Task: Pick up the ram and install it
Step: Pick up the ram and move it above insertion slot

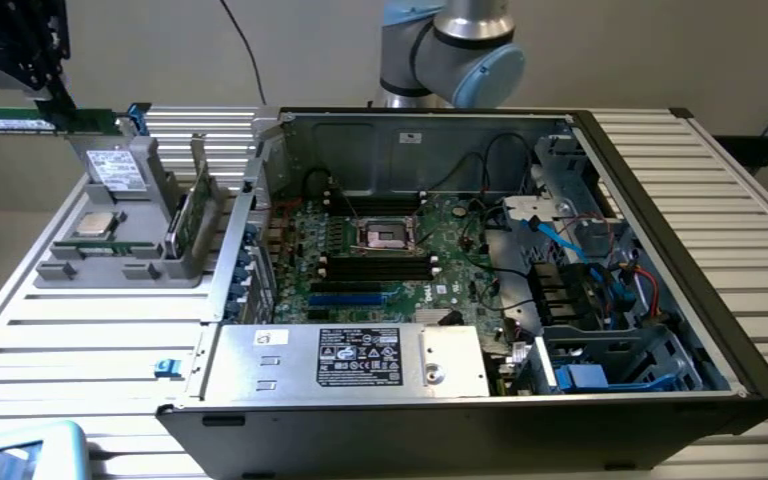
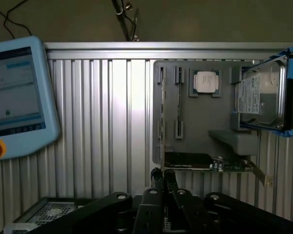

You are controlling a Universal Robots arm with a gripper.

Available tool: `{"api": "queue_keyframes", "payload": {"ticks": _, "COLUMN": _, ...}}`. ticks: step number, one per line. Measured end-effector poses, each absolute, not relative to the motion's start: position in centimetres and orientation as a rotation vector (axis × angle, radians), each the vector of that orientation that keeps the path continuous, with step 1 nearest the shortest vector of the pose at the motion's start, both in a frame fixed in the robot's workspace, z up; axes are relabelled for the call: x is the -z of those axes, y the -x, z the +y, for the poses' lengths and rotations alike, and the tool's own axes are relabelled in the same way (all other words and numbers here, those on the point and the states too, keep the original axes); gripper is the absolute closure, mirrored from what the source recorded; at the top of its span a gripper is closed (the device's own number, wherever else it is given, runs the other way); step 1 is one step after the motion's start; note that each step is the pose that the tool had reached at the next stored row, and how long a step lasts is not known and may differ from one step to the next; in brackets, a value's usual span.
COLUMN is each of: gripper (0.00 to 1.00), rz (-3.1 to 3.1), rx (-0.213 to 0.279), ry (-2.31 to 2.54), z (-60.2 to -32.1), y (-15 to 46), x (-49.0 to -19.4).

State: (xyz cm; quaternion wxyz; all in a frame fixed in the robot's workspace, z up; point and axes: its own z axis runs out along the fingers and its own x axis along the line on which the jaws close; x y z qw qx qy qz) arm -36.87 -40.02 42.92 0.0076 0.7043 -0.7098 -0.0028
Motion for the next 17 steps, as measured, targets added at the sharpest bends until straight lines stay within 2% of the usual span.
{"api": "queue_keyframes", "payload": {"ticks": 17, "gripper": 0.87, "rz": -2.219, "rx": 0.009, "ry": -2.202, "z": -40.2, "y": 29.3, "x": -44.7}}
